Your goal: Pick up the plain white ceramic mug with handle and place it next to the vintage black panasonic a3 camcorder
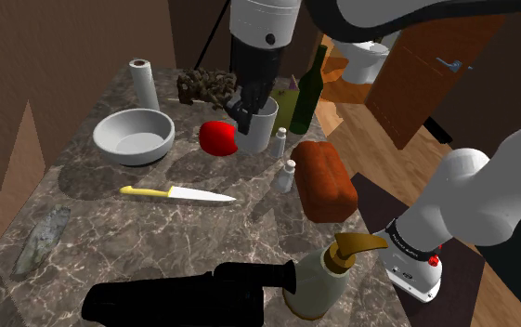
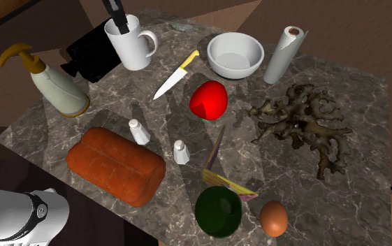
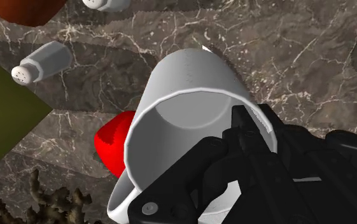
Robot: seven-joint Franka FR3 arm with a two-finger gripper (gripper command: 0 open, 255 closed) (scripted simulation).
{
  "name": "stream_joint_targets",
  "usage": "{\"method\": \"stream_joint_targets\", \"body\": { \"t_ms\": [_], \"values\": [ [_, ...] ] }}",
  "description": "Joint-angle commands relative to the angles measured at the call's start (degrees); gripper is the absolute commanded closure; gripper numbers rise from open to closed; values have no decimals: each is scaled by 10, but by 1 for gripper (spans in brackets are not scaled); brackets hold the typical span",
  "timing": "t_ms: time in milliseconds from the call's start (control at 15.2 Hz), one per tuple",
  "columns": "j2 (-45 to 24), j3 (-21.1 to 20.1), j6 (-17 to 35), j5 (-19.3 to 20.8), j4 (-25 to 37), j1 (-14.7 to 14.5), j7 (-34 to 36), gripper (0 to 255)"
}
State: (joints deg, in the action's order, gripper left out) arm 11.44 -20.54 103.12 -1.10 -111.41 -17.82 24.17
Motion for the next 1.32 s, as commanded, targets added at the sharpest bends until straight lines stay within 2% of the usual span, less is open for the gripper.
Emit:
{"method": "stream_joint_targets", "body": {
  "t_ms": [0, 594, 1254],
  "values": [
    [33, -6, -3, -12, -29, -9, 10, 255],
    [144, -55, -22, -67, -112, -61, 87, 255],
    [222, -128, -57, -132, -141, -123, 196, 255]
  ]
}}
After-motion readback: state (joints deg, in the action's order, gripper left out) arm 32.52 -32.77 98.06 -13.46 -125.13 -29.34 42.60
